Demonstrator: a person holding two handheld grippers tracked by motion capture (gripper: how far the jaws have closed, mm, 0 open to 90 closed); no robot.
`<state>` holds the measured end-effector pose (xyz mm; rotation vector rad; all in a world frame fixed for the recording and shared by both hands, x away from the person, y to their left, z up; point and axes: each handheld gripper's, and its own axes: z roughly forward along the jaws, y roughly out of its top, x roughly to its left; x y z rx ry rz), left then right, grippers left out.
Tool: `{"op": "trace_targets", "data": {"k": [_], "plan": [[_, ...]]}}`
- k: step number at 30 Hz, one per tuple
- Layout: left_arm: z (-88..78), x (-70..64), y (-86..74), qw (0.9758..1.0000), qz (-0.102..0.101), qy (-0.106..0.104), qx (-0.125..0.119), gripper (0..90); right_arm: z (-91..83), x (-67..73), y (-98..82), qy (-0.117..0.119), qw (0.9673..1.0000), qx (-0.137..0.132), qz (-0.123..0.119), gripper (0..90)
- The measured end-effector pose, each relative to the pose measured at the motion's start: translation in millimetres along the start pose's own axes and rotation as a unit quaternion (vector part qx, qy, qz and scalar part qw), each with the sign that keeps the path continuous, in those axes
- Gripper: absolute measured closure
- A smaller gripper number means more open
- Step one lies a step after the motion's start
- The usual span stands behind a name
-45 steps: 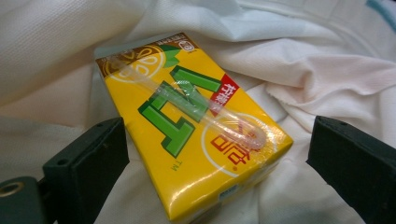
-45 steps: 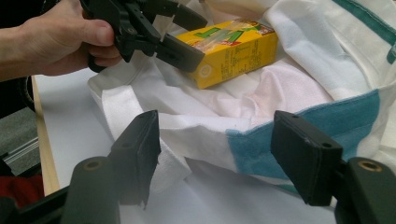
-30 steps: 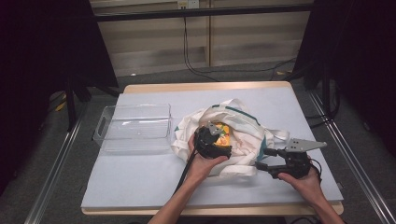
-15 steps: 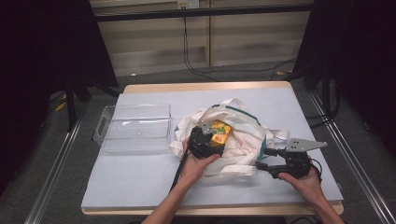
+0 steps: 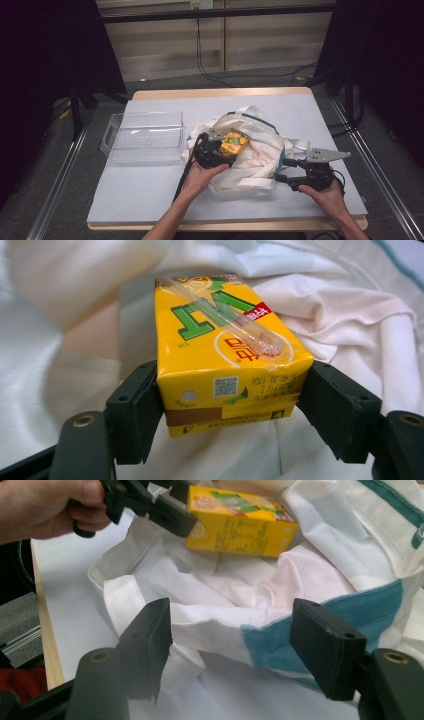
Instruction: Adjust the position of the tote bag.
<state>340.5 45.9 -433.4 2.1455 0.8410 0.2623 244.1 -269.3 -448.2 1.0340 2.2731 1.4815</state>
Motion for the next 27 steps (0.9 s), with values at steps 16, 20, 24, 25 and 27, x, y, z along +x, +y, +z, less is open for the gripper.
{"op": "trace_targets", "data": {"k": [16,20,24,25,27], "plan": [[-22.4,3.9,-3.2,0.9975,-0.006,-0.053,0.046,27.4,0.9,1.3,0.3,0.0,1.0,0.001,0.003,33.0],[-19.3,3.9,-9.0,0.9975,-0.008,-0.049,0.05,27.1,1.0,1.4,0.2,0.0,1.0,0.001,0.003,33.0],[-15.1,4.6,-14.8,0.9983,-0.015,-0.047,0.032,26.9,1.3,1.4,0.0,0.0,1.0,0.002,0.003,33.0],[-15.8,5.6,-15.8,0.9983,-0.016,-0.046,0.031,26.7,1.4,1.4,0.0,0.0,1.0,0.002,0.003,33.0],[-14.7,5.7,-17.8,0.9986,-0.017,-0.046,0.022,26.6,1.5,1.3,0.0,0.001,1.0,0.001,0.005,33.0]]}}
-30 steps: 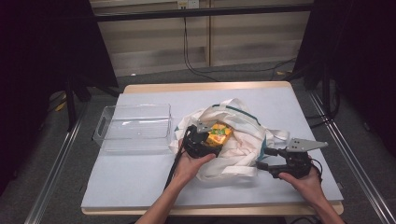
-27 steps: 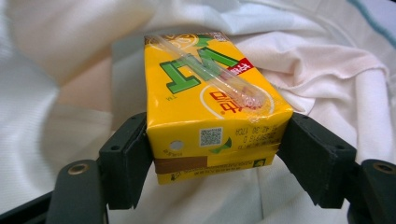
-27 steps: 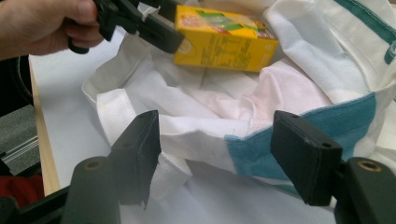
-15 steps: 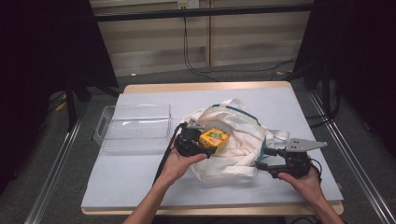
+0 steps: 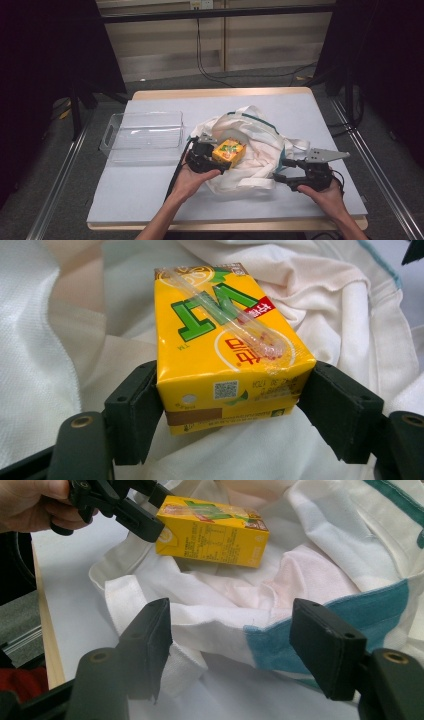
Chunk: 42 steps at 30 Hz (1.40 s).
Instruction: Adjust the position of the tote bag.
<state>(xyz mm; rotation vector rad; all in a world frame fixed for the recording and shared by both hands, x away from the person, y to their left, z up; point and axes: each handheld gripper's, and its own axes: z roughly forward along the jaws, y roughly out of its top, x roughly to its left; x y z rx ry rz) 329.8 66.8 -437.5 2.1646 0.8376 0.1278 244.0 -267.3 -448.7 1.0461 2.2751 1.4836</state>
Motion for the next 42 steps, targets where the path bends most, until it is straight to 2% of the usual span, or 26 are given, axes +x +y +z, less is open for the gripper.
{"op": "trace_targets", "data": {"k": [1,2,4,5,7,9,11,12,14,16,17,18,19,20,21,26,27,29,34,38,40,42], "plan": [[1.4,-0.3,-1.3,0.9999,-0.004,0.001,-0.011,26.5,0.0,0.0,-0.1,0.0,1.0,0.001,-0.001,33.0],[1.5,0.5,-1.9,1.0,0.003,0.004,-0.007,25.8,0.1,-0.1,-0.2,0.001,1.0,0.001,-0.001,33.0],[3.0,-0.8,-3.5,0.9998,-0.001,0.013,-0.016,21.4,0.3,-0.2,-0.3,0.001,1.0,0.001,-0.001,33.0],[3.5,-1.2,-4.5,0.9996,0.005,0.017,-0.02,18.3,0.3,-0.2,-0.3,0.002,1.0,0.002,-0.001,33.0],[4.8,-2.3,-6.3,0.999,0.003,0.024,-0.037,15.6,0.6,-0.1,-0.5,0.002,1.0,0.002,-0.002,33.0],[5.3,-3.0,-6.4,0.9988,0.008,0.028,-0.039,13.4,0.8,0.2,-0.6,0.002,1.0,0.003,-0.001,33.0],[5.8,-5.2,-7.4,0.9977,0.008,0.034,-0.058,11.9,1.0,0.3,-0.6,0.003,1.0,0.003,-0.002,33.0],[6.4,-6.1,-8.4,0.9971,0.011,0.034,-0.066,11.6,1.1,0.4,-0.6,0.003,1.0,0.003,-0.002,33.0],[7.9,-9.2,-12.6,0.9953,0.025,0.053,-0.077,11.2,0.9,0.4,-0.6,0.004,1.0,0.002,-0.001,33.0],[8.7,-9.6,-17.0,0.9944,0.031,0.054,-0.085,11.6,0.4,0.5,-0.5,0.005,1.0,-0.002,-0.002,33.0],[9.0,-10.9,-19.9,0.9929,0.036,0.067,-0.091,12.7,0.2,0.5,-0.6,0.004,1.0,-0.003,-0.002,32.9],[8.3,-11.0,-23.0,0.9916,0.044,0.071,-0.099,13.4,-0.2,0.6,-0.6,0.005,1.0,-0.005,-0.003,32.8],[9.3,-10.2,-24.3,0.9915,0.042,0.064,-0.105,14.1,-0.6,0.7,-0.5,0.004,1.0,-0.007,-0.002,32.6],[9.3,-10.4,-24.9,0.9911,0.04,0.071,-0.105,14.5,-0.8,0.9,-0.5,0.003,0.9999,-0.01,-0.003,32.6],[10.0,-10.7,-26.2,0.9898,0.042,0.071,-0.117,14.9,-1.0,1.0,-0.4,0.005,0.9999,-0.011,-0.003,32.5],[13.9,-11.5,-28.6,0.9894,0.039,0.053,-0.129,15.0,-0.2,2.2,-0.2,0.005,0.9999,-0.013,-0.004,32.2],[15.3,-12.8,-29.5,0.9894,0.032,0.056,-0.131,15.3,0.3,2.3,-0.2,0.006,0.9999,-0.013,-0.004,32.2],[18.2,-13.1,-31.2,0.9889,0.036,0.054,-0.133,15.6,0.4,2.4,-0.2,0.006,0.9999,-0.013,-0.005,32.1],[22.2,-11.1,-32.8,0.9877,0.019,0.059,-0.143,18.2,-0.6,1.4,1.3,0.007,0.9998,-0.02,-0.003,31.7],[23.5,-10.1,-32.4,0.9872,0.019,0.063,-0.145,20.0,0.3,0.0,0.2,0.007,0.9997,-0.023,0.002,31.6],[22.8,-10.4,-32.8,0.9864,0.022,0.065,-0.149,26.5,0.9,0.2,-0.2,0.008,0.9998,-0.02,0.002,31.5],[22.5,-8.8,-32.7,0.9865,0.016,0.067,-0.149,26.8,1.6,0.8,-0.3,0.009,0.9998,-0.018,-0.001,31.6]]}}
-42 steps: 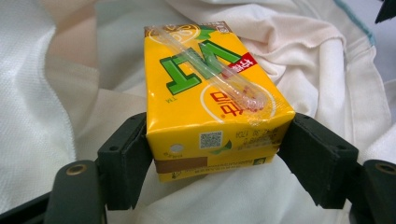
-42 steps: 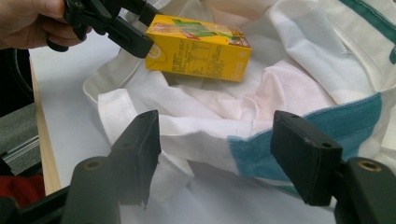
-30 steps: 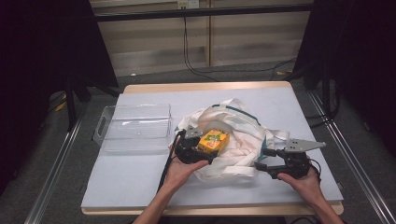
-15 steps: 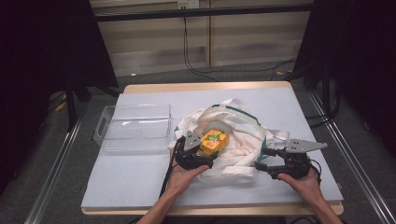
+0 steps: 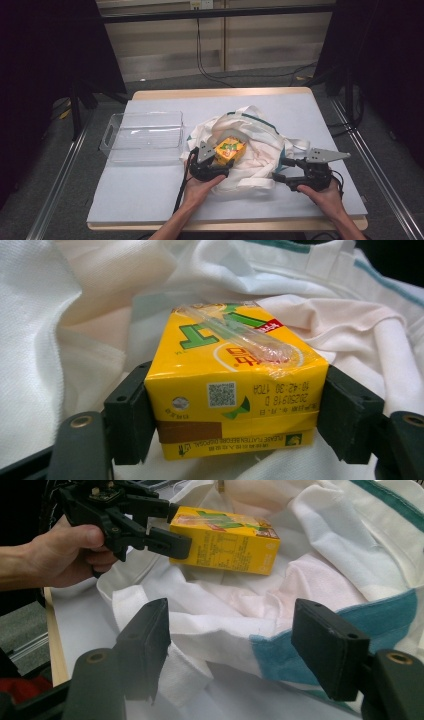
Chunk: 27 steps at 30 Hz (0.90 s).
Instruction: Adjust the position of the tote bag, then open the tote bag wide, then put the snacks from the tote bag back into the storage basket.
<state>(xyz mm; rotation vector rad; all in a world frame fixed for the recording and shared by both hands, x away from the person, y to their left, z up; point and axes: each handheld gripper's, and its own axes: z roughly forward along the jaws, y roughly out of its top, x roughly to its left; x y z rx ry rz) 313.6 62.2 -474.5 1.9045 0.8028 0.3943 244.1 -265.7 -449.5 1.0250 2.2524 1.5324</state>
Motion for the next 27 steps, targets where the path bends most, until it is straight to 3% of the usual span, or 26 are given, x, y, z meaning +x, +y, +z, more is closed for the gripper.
{"op": "trace_targets", "data": {"k": [6,19,23,27], "plan": [[-5.8,3.1,6.6,0.9995,-0.022,-0.023,-0.009,27.2,0.7,1.9,-0.4,0.004,1.0,0.0,-0.004,31.3],[-19.0,8.7,22.3,0.9979,-0.013,-0.063,0.005,27.3,-1.8,3.1,-1.2,0.007,0.9999,-0.001,-0.008,30.5],[-25.7,12.5,26.4,0.9974,-0.023,-0.068,0.003,27.3,-2.5,3.1,-1.1,0.006,0.9999,-0.001,-0.008,30.3],[-30.6,16.8,30.1,0.9968,-0.019,-0.078,0.006,27.3,-4.9,2.6,0.1,0.0,0.9999,-0.006,-0.009,29.2]]}}
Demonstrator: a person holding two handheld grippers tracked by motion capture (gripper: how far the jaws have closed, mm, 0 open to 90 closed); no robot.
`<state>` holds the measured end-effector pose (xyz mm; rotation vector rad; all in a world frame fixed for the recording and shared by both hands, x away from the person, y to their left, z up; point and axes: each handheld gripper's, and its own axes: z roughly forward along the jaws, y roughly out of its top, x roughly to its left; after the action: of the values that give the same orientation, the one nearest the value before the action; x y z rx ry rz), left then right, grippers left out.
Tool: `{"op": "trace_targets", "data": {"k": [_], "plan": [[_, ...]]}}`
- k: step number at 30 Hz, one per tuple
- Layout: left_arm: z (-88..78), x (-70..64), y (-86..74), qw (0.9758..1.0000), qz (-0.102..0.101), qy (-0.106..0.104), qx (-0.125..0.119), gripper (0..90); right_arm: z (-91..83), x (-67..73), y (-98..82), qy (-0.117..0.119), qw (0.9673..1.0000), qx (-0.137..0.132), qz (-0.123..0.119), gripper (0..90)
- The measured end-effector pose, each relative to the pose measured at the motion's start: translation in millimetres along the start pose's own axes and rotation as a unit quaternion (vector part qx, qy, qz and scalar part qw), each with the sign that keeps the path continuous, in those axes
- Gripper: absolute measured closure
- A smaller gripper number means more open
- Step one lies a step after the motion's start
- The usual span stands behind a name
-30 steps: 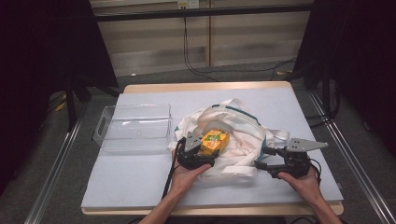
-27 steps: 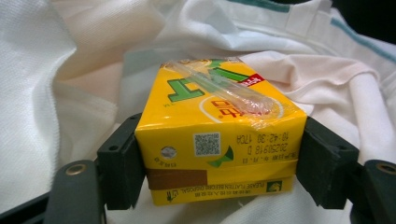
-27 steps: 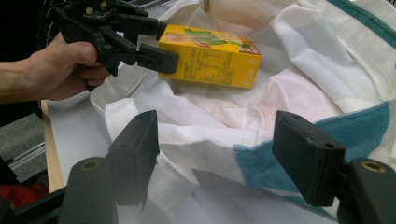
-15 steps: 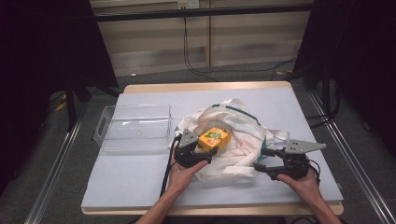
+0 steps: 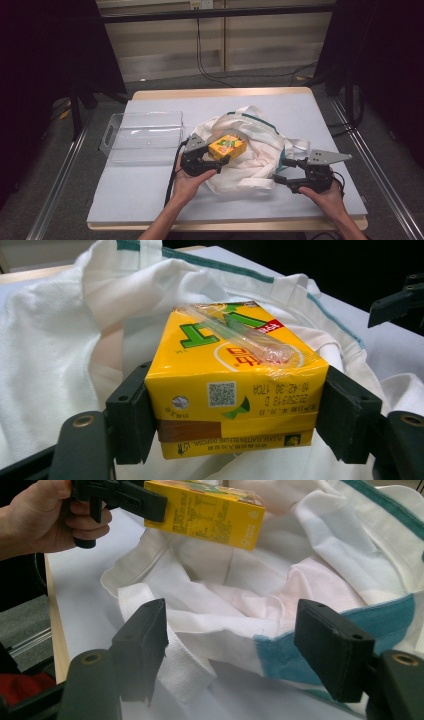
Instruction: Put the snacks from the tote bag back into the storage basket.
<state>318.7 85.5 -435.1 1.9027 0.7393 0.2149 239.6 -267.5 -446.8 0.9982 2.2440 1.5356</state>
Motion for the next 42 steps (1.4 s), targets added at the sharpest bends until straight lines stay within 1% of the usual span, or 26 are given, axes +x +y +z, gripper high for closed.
{"op": "trace_targets", "data": {"k": [1,2,3,4,5,6,7,9,11,13,14,15,18,20,23,25,27,30,32,34,35,36,38,39,42], "plan": [[-2.0,0.8,1.3,1.0,0.001,-0.001,0.001,27.3,-0.5,-0.4,0.1,0.001,1.0,-0.001,0.0,28.9],[-2.9,1.6,2.0,1.0,0.001,-0.006,0.002,27.3,-0.9,-0.5,0.1,0.003,1.0,-0.001,0.001,28.5],[-4.0,2.5,3.3,0.9998,0.001,-0.017,0.005,27.3,-1.2,-0.3,0.0,0.003,1.0,-0.001,0.0,28.1],[-6.0,2.8,4.8,0.9998,0.005,-0.019,0.009,27.3,-1.4,-0.2,-0.1,0.003,1.0,-0.001,0.0,27.9],[-7.7,2.2,5.9,0.9998,0.0,-0.02,0.006,27.3,-1.2,-0.6,-0.1,0.006,1.0,-0.001,-0.001,27.4],[-9.9,2.8,7.6,0.9996,0.003,-0.026,0.008,27.3,-1.2,-1.0,-0.1,0.007,1.0,0.001,0.0,26.8],[-11.8,3.0,9.2,0.9996,0.005,-0.026,0.008,27.3,-1.0,-1.2,-0.2,0.007,1.0,0.001,0.0,26.6],[-16.7,5.5,12.2,0.9997,0.0,-0.026,0.004,27.3,-1.4,-0.8,-0.4,0.006,1.0,0.001,0.001,26.3],[-21.2,8.9,13.9,0.9996,0.003,-0.026,0.007,27.3,-2.0,-0.7,-0.3,0.007,1.0,-0.001,-0.001,26.0],[-25.5,12.7,15.0,0.9993,0.005,-0.035,0.007,27.2,-2.6,-1.0,0.0,0.007,1.0,-0.003,-0.001,25.9],[-28.9,14.3,16.1,0.9993,0.009,-0.034,0.011,27.3,-2.6,-1.1,-0.1,0.006,1.0,-0.004,-0.001,25.8],[-31.0,16.3,16.7,0.9992,0.011,-0.037,0.01,27.2,-2.8,-0.8,-0.2,0.006,1.0,-0.005,-0.001,25.8],[-36.4,20.7,18.2,0.9992,0.003,-0.039,0.006,27.3,-2.7,0.1,-0.2,0.007,1.0,-0.004,-0.003,25.8],[-39.7,24.1,18.7,0.9992,0.002,-0.037,0.012,27.3,-1.9,0.2,-0.1,0.009,0.9999,-0.004,-0.005,25.7],[-43.3,26.4,19.2,0.9993,0.0,-0.033,0.015,27.3,-1.2,0.8,-1.3,0.011,0.9999,-0.005,-0.002,25.6],[-46.6,28.2,20.6,0.9992,0.001,-0.035,0.018,27.3,-0.6,1.1,-1.5,0.014,0.9999,-0.001,-0.002,25.6],[-51.2,30.1,23.2,0.999,0.006,-0.038,0.024,27.3,-0.8,1.0,-1.0,0.014,0.9999,-0.003,-0.002,25.6],[-57.6,33.8,26.2,0.9989,0.01,-0.043,0.018,27.2,-1.2,0.1,-0.7,0.013,0.9999,-0.003,-0.002,25.6],[-61.0,36.5,27.6,0.9992,0.002,-0.036,0.016,27.2,-0.7,-0.3,-0.6,0.012,0.9999,-0.004,0.0,25.3],[-64.0,40.1,28.1,0.999,-0.006,-0.042,0.013,27.2,-0.3,-0.5,0.0,0.013,0.9999,-0.006,-0.002,25.3],[-65.9,41.1,28.7,0.9991,-0.005,-0.038,0.017,27.2,-0.1,-0.5,0.3,0.015,0.9999,-0.008,-0.002,25.3],[-66.5,41.8,28.8,0.999,-0.006,-0.042,0.014,27.2,0.3,-0.4,0.8,0.015,0.9999,-0.008,0.0,25.2],[-70.7,43.7,30.3,0.9989,-0.004,-0.044,0.017,27.3,1.3,-0.3,1.2,0.014,0.9999,-0.008,-0.002,25.1],[-72.7,44.7,30.9,0.9986,-0.008,-0.05,0.015,27.2,1.7,-0.2,1.2,0.016,0.9998,-0.008,-0.002,25.0],[-77.8,47.3,32.8,0.9986,-0.005,-0.05,0.016,27.3,1.3,0.8,0.6,0.016,0.9998,-0.006,-0.003,25.0]]}}
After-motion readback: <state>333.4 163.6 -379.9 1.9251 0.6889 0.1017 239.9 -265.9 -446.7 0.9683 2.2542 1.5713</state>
